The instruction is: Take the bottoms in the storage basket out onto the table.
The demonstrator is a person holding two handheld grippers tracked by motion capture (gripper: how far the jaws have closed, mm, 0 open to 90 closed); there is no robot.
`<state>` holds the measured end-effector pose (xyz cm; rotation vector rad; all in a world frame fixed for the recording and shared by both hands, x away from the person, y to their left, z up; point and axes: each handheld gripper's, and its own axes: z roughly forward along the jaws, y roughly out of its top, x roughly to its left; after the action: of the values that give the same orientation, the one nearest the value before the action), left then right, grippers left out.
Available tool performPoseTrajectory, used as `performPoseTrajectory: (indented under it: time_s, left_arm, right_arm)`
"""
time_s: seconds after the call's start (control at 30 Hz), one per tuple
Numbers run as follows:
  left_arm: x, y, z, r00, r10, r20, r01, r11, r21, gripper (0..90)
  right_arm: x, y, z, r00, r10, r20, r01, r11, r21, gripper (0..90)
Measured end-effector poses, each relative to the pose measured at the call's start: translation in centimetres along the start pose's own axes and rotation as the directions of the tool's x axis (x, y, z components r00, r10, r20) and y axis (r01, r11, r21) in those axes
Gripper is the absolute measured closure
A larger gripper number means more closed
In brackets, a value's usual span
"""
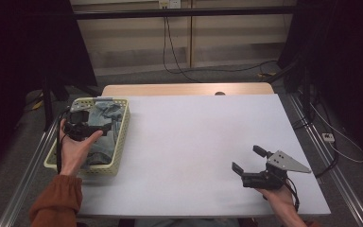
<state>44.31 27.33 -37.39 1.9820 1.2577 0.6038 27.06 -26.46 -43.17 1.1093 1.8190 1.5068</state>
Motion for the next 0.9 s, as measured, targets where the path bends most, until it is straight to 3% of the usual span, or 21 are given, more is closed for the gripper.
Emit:
performPoseTrajectory:
  time_s: [0.13, 0.27, 0.43, 0.67, 0.73, 0.8, 0.9]
  left_arm:
    - [0.2, 0.0, 1.2, 1.0, 0.001, -0.006, -0.001, 0.9988, 0.048, 4.8]
    - [0.2, -0.3, 2.3, 0.9996, 0.028, -0.007, -0.027, 0.995, 0.096, 7.7]
    - [0.6, -0.4, 3.3, 0.9998, 0.015, -0.014, -0.013, 0.9907, 0.135, 5.9]
    - [0.9, -0.8, 5.1, 0.9992, -0.039, 0.008, 0.036, 0.9766, 0.212, 5.3]
    - [0.7, -0.9, 5.4, 0.9995, -0.031, -0.001, 0.03, 0.976, 0.216, 3.9]
    - [0.7, -0.9, 5.6, 1.0, -0.006, 0.004, 0.004, 0.9698, 0.244, 3.2]
    - [0.9, -1.1, 6.0, 0.9993, -0.037, 0.002, 0.035, 0.9628, 0.268, 1.6]
  right_arm:
    - [0.0, 0.0, 0.0, 1.0, 0.004, 0.001, -0.004, 1.0, 0.0, 0.0]
    - [0.0, 0.0, 0.0, 1.0, -0.003, 0.001, 0.003, 1.0, 0.004, 0.0]
    - [0.0, 0.0, 0.0, 1.0, -0.004, 0.001, 0.004, 1.0, 0.002, 0.0]
    - [0.0, 0.0, 0.1, 1.0, -0.001, -0.003, 0.001, 1.0, 0.005, 0.0]
    - [0.0, 0.0, 0.1, 1.0, -0.001, -0.003, 0.001, 1.0, 0.004, 0.0]
    - [0.0, 0.0, 0.1, 1.0, 0.0, -0.002, 0.0, 1.0, 0.006, 0.0]
    - [0.0, 0.0, 0.1, 1.0, -0.006, -0.004, 0.006, 1.0, 0.007, 0.0]
